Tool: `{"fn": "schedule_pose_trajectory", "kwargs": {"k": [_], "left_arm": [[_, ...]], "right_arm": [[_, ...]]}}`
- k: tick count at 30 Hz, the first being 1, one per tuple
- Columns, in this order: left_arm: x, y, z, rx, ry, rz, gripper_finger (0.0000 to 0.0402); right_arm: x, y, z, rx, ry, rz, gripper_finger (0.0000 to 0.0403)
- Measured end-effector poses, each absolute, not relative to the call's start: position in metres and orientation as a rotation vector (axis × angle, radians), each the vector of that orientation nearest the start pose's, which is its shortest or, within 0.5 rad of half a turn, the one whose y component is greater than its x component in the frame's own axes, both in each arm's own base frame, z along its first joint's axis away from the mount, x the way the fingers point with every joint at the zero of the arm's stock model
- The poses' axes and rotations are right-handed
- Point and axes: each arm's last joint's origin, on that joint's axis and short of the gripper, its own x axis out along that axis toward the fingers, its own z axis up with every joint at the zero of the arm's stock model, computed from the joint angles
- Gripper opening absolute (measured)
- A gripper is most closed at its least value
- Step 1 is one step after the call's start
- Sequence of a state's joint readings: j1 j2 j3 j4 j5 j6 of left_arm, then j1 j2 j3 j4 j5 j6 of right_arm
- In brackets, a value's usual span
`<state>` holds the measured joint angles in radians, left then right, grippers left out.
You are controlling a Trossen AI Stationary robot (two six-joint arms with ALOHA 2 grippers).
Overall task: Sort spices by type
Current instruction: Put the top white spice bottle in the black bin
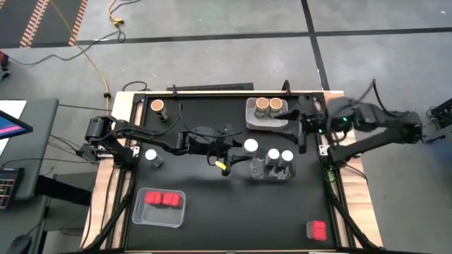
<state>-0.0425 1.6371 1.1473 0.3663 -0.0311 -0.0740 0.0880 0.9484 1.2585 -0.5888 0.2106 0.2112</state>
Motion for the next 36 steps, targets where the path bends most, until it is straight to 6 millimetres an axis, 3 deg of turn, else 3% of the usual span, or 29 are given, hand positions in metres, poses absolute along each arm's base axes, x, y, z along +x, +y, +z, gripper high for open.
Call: {"fn": "schedule_pose_trajectory", "kwargs": {"k": [4, 10, 18, 27, 36], "left_arm": [[0.377, -0.015, 0.292, -0.059, 0.135, -0.006, 0.0204], [0.377, -0.015, 0.291, -0.064, 0.140, -0.005, 0.0204], [0.377, -0.015, 0.291, -0.045, 0.144, -0.006, 0.0204], [0.377, -0.015, 0.290, -0.039, 0.155, -0.004, 0.0204], [0.377, -0.015, 0.286, -0.040, 0.189, -0.002, 0.0204]], "right_arm": [[0.201, 0.007, 0.446, 0.134, 0.410, -0.137, 0.0292], [0.247, 0.007, 0.460, 0.043, 0.635, -0.100, 0.0292], [0.292, 0.015, 0.442, 0.049, 0.884, 0.012, 0.0292], [0.311, 0.019, 0.423, 0.061, 0.987, 0.106, 0.0292], [0.313, 0.017, 0.420, 0.019, 1.006, 0.075, 0.0292]]}}
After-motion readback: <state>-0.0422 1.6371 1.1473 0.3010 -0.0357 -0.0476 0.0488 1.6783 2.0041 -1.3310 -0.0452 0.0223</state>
